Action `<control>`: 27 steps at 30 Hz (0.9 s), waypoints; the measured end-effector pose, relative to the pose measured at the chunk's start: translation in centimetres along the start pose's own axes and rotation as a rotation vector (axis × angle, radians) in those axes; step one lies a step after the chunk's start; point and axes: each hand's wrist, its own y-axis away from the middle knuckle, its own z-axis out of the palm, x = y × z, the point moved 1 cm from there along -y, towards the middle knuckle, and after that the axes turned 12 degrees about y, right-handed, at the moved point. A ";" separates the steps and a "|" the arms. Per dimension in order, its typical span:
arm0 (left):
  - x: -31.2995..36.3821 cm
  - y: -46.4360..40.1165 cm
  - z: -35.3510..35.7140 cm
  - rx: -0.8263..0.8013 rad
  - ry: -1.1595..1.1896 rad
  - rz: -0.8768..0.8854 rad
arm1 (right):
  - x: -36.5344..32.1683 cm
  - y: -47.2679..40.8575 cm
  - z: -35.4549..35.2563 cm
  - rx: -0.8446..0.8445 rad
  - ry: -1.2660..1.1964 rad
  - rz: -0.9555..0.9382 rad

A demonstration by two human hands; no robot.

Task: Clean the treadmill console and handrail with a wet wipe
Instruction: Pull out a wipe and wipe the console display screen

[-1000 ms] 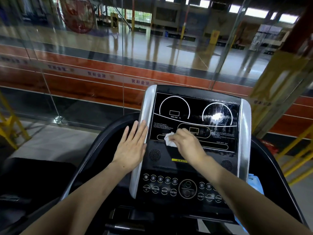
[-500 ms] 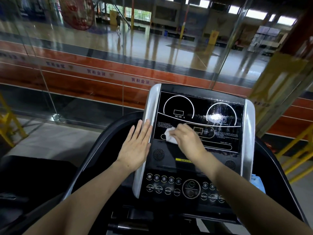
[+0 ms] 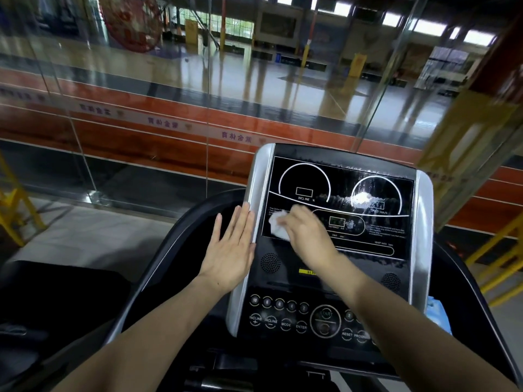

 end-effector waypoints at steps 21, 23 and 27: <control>0.1 0.1 0.3 -0.009 0.057 -0.008 | 0.4 -6.8 0.1 0.046 0.062 0.237; 0.0 0.1 0.4 -0.002 0.059 -0.006 | -0.8 -4.7 0.8 0.007 0.031 0.213; 0.1 0.1 0.4 0.013 0.052 -0.001 | -2.9 0.7 2.1 -0.037 -0.008 0.109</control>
